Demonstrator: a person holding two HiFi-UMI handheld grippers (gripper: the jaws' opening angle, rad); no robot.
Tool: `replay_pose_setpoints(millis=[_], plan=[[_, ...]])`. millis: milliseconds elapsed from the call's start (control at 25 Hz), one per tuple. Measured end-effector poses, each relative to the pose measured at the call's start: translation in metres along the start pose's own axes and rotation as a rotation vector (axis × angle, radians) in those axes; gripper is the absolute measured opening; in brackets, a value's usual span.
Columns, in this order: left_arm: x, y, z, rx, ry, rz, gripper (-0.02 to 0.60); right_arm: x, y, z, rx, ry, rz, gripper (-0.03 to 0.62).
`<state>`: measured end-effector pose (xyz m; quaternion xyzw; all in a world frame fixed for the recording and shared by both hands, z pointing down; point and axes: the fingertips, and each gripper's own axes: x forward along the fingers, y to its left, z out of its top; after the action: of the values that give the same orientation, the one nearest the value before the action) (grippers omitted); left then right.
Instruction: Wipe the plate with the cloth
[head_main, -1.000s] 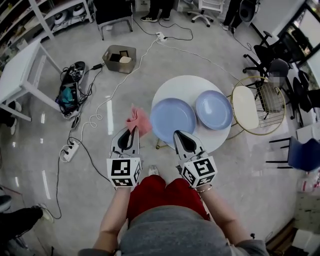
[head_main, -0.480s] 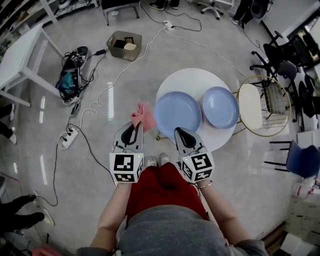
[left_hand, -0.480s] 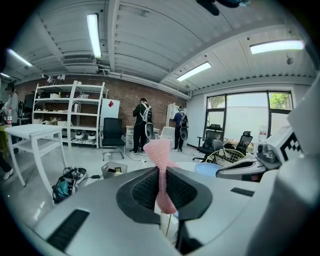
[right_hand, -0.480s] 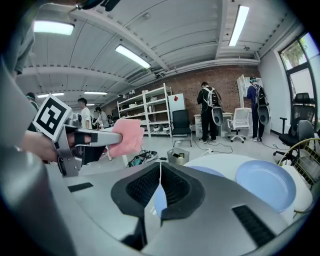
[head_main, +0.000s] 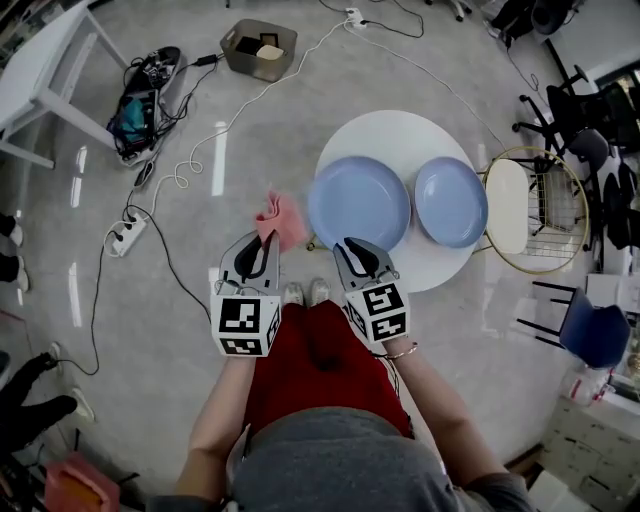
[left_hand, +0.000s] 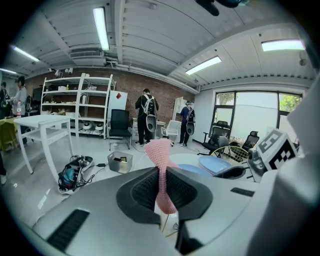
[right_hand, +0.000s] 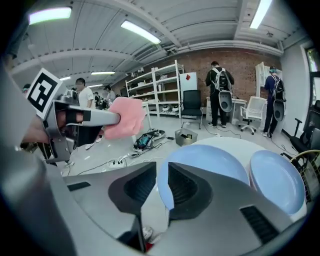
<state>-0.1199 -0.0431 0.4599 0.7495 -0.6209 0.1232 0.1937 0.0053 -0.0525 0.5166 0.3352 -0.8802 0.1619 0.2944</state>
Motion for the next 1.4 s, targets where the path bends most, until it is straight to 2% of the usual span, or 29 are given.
replay_pose_setpoints(millis=[80,120,600,840,1160,1400], plan=[[0.000,0.005,-0.005,-0.009,0.009,0.005,0.034,0.009,0.008,-0.007,-0.023,0.047,0.022,0.111],[0.000,0.007,-0.007,-0.013,0.012,0.008,0.034,0.013,0.011,-0.011,-0.033,0.069,0.033,0.121],[0.008,0.010,-0.030,-0.075,0.042,0.036,0.034,0.047,0.022,-0.044,-0.299,0.261,0.114,0.133],[0.015,0.014,-0.039,-0.099,0.049,0.036,0.034,0.061,0.019,-0.057,-0.483,0.342,0.069,0.132],[0.021,0.021,-0.047,-0.121,0.065,0.054,0.034,0.074,0.014,-0.078,-0.551,0.436,0.075,0.132],[0.021,0.021,-0.053,-0.132,0.074,0.056,0.034,0.077,0.010,-0.085,-0.554,0.462,0.063,0.123]])
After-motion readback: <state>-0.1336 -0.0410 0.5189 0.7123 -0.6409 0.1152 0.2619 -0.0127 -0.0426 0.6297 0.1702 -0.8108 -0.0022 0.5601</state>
